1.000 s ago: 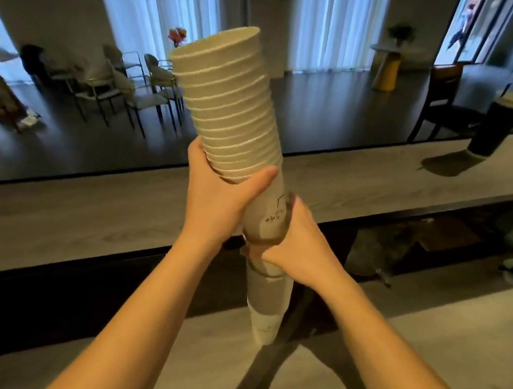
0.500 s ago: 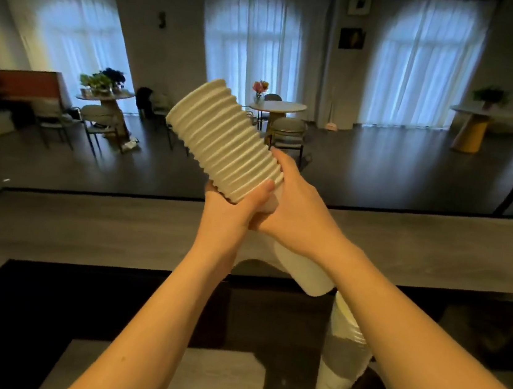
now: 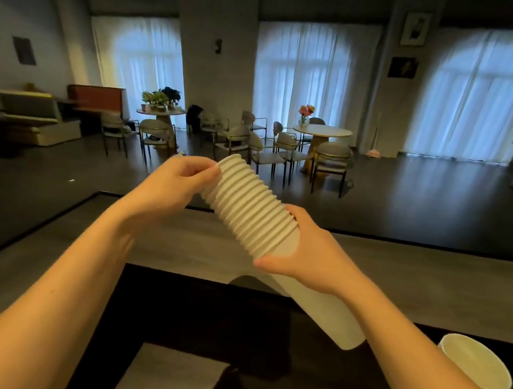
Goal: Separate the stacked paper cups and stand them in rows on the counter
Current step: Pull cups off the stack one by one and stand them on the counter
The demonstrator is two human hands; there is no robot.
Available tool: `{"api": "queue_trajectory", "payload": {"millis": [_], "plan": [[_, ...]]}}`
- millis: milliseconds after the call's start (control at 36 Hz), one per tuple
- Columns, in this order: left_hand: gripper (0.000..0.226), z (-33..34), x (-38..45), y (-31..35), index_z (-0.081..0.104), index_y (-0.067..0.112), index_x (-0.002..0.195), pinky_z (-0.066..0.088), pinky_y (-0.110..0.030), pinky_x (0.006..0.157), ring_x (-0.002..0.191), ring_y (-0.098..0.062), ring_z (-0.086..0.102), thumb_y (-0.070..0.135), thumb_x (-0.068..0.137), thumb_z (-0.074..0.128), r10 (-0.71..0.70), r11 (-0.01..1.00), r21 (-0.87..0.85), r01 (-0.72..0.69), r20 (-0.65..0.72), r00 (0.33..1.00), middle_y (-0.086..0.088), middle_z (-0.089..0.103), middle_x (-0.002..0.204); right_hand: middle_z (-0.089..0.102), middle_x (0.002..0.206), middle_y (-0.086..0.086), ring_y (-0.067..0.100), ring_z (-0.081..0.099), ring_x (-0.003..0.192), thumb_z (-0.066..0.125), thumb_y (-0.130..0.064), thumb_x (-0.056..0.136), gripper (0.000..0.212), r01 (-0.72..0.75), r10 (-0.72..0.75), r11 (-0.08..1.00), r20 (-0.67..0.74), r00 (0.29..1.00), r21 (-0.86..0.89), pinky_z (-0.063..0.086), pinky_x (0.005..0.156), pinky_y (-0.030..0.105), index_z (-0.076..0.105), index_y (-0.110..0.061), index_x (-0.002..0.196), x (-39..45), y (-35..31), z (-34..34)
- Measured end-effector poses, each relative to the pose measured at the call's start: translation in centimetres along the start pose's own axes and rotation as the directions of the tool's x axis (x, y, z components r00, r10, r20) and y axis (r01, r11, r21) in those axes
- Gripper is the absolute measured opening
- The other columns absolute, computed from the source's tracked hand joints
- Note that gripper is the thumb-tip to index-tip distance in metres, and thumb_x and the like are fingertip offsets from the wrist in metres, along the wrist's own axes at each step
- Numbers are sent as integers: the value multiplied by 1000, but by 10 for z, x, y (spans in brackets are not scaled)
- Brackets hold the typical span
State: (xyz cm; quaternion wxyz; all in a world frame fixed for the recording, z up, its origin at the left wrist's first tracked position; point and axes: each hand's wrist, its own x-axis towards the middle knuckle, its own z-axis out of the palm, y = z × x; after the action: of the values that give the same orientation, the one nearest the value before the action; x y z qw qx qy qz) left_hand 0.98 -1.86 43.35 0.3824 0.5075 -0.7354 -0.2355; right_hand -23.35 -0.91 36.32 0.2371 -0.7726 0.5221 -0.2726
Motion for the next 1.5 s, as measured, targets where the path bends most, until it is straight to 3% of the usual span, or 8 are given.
{"api": "queue_trajectory", "payload": {"millis": [139, 306, 417, 528, 667, 861, 1250, 1500], "plan": [[15, -26, 4, -16, 75, 20, 100, 48, -26, 86, 94, -6, 69, 27, 93, 63, -35, 989, -143, 32, -19, 999, 9, 76, 97, 48, 127, -18, 11, 51, 115, 85, -49, 72, 106, 12, -12, 1000, 17, 1000, 19, 49, 93, 36, 19, -38, 153, 9, -15, 13], [12, -47, 20, -34, 73, 24, 96, 53, -34, 87, 94, -15, 69, 27, 85, 73, -56, 987, -160, 21, -214, 975, 4, 75, 94, 47, 119, -26, 9, 52, 112, 85, -51, 70, 103, -6, 6, 1000, 13, 1000, 18, 50, 91, 35, 21, -43, 150, 17, -14, 21], [27, -80, 27, -42, 67, 21, 116, 54, -31, 84, 97, -10, 64, 28, 90, 67, -9, 994, -101, -41, -450, 893, 7, 69, 102, 45, 113, -28, 7, 51, 109, 84, -49, 72, 101, -45, 45, 999, 46, 998, 13, 48, 84, 29, 21, -40, 150, 24, -9, 29], [29, -102, 41, -72, 65, 16, 118, 54, -36, 83, 98, -17, 62, 28, 91, 65, 72, 992, 126, -2, -552, 831, 2, 63, 102, 48, 121, -18, 11, 51, 113, 85, -50, 70, 102, -81, 79, 996, 54, 995, 24, 50, 93, 37, 23, -38, 150, 41, -11, 45], [29, -93, 64, -130, 66, 10, 114, 58, -46, 81, 99, -27, 66, 26, 90, 68, 69, 893, 431, 132, -421, 904, -10, 70, 108, 48, 118, -17, 11, 51, 111, 85, -51, 71, 101, -88, 84, 994, 60, 995, 72, 46, 88, 32, 24, -36, 150, 70, -20, 63], [13, -91, 92, -204, 67, 10, 93, 54, -42, 64, 81, -31, 66, 23, 88, 68, 68, 702, 693, 166, -298, 952, -12, 69, 89, 46, 108, -25, 7, 50, 106, 85, -48, 70, 99, -72, 63, 993, 105, 993, 91, 45, 85, 30, 25, -35, 148, 130, -35, 83], [26, -109, 178, -301, 66, 5, 110, 56, -45, 71, 90, -35, 66, 19, 87, 68, 74, 631, 757, 171, -278, 958, -18, 70, 102, 42, 102, -27, 3, 48, 101, 85, -52, 68, 101, -77, 72, 996, 95, 993, 49, 45, 78, 26, 24, -37, 148, 229, -25, 127], [56, -119, 186, -310, 55, 4, 132, 46, -47, 95, 118, -37, 52, 26, 84, 74, 109, 652, 748, 123, -253, 961, -20, 60, 126, 46, 117, -19, 7, 49, 109, 85, -53, 68, 102, -103, 99, 994, 114, 989, 30, 50, 87, 32, 24, -38, 147, 236, -22, 135]]}}
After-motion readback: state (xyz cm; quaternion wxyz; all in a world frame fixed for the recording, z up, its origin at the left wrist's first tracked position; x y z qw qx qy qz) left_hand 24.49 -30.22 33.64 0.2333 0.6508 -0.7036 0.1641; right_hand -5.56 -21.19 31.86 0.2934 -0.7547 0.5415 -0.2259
